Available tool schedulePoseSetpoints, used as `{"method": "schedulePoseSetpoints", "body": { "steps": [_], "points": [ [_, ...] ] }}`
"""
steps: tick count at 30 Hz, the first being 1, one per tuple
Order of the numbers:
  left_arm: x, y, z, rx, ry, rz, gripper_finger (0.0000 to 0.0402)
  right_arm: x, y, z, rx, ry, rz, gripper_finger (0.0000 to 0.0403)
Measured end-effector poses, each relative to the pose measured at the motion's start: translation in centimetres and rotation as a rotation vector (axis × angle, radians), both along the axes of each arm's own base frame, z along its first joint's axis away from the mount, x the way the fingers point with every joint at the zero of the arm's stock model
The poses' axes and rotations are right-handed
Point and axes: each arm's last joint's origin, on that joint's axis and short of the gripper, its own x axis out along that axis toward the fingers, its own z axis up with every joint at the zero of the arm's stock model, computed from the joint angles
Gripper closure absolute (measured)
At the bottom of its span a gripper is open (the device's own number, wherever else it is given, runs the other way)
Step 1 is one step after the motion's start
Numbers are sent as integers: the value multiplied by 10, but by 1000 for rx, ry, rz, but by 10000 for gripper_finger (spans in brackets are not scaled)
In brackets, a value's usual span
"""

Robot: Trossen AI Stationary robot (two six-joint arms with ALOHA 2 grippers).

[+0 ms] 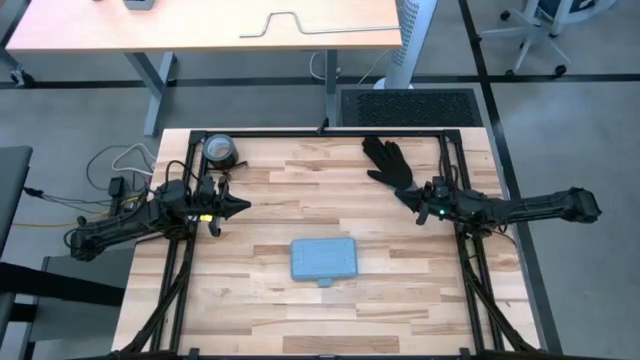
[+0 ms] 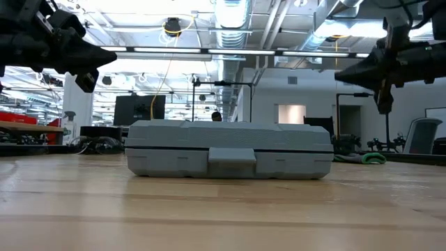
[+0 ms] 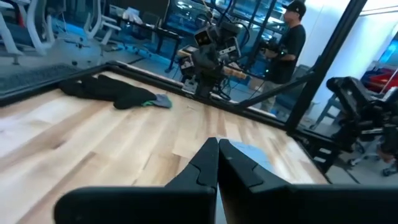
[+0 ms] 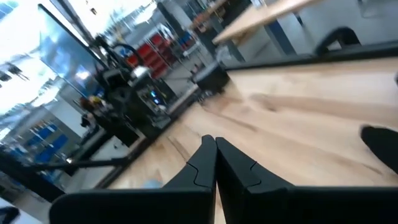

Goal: Prefit tool cases
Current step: Return to Home Position

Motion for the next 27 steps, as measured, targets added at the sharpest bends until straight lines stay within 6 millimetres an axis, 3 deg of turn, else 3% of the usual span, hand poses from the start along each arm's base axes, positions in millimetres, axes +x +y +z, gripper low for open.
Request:
{"method": "schedulePoseSetpoints", "body": {
  "steps": [16,27],
  "points": [
    [0,1,-1,-6,4,33,401,-4,0,-24,55,229,-9,387],
    [0,1,-1,-10,2,34,401,-4,0,-24,55,233,-9,387]
  ]
}}
